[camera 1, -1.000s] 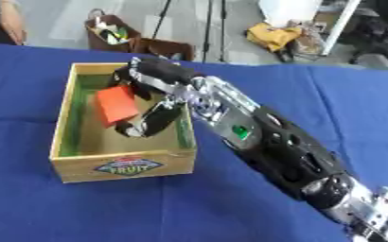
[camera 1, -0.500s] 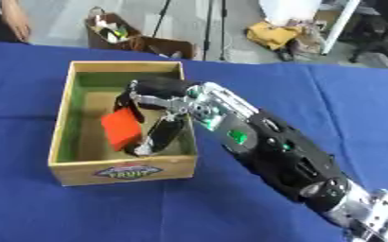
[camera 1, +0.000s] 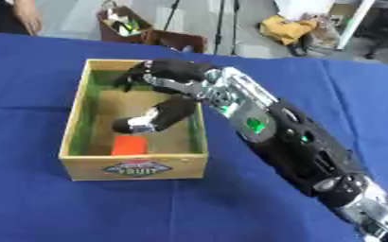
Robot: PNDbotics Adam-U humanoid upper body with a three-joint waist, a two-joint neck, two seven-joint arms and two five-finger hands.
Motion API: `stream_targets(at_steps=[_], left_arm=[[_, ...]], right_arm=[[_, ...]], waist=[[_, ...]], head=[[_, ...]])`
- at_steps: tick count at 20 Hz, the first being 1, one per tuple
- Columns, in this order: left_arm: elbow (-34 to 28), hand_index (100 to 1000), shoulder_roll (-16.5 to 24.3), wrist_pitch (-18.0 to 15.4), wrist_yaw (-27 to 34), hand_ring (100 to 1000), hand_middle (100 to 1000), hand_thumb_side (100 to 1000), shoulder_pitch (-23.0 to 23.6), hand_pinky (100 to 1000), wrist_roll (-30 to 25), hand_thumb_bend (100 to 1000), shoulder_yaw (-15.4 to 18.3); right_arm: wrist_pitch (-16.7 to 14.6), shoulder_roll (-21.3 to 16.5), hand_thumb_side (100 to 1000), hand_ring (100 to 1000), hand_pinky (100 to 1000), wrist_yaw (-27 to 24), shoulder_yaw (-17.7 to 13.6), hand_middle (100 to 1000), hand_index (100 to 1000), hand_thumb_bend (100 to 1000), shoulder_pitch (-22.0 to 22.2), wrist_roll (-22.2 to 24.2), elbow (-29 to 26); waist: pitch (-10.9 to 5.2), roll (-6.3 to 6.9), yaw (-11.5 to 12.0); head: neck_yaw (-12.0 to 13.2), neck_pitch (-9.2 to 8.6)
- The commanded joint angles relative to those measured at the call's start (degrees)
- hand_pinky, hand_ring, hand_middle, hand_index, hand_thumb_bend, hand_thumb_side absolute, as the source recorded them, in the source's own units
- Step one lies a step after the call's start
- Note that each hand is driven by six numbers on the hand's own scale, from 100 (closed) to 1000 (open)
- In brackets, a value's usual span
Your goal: Pick up objects on the table and place them in the box.
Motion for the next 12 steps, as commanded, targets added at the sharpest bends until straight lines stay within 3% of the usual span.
stream_targets(at_steps=[1,2,4,5,7,9,12], left_arm=[[-1.1,646,1.0,0.2,0.2,371,384,940,0.1,255,-0.3,100,0.1],[-1.1,646,1.0,0.2,0.1,371,384,940,0.2,255,-0.4,100,0.1],[-1.1,646,1.0,0.3,0.0,370,384,940,0.6,254,-0.2,100,0.3],[-1.1,646,1.1,0.4,-0.2,370,384,940,0.7,254,-0.2,100,0.3],[-1.1,646,1.1,0.6,-0.5,369,384,939,1.0,254,0.1,100,0.5],[-1.1,646,1.1,0.8,-0.8,369,384,939,1.3,254,0.5,100,0.9],[-1.1,646,0.9,1.1,-1.5,369,384,941,1.9,253,1.2,100,1.3]], right_arm=[[2.4,-3.0,1000,882,772,-4.3,-3.3,718,885,349,-1.3,-6.6,-3.7],[3.5,-3.8,1000,880,770,-6.4,-4.1,713,878,319,-1.1,-8.5,-4.9],[6.0,-5.5,1000,869,768,-11.9,-6.0,689,850,140,-0.4,-11.7,-8.1],[7.4,-6.7,1000,860,764,-15.3,-7.2,675,834,100,0.4,-13.3,-10.4],[10.0,-9.2,1000,845,753,-22.1,-9.7,660,810,100,2.4,-16.5,-15.4],[12.2,-12.2,875,835,746,-28.9,-13.0,647,798,100,5.6,-20.6,-21.5],[11.4,-15.9,799,820,735,-37.8,-17.5,634,780,100,10.7,-26.6,-26.0]], waist=[[-1.62,0.67,0.0],[-1.77,0.75,-0.1],[-2.09,0.93,-0.4],[-2.25,1.02,-0.7],[-2.51,1.16,-1.3],[-2.77,1.38,-2.2],[-3.20,1.90,-3.7]], head=[[0.8,0.25],[1.0,0.35],[1.9,0.64],[2.5,0.82],[4.1,1.08],[6.0,1.37],[8.8,2.10]])
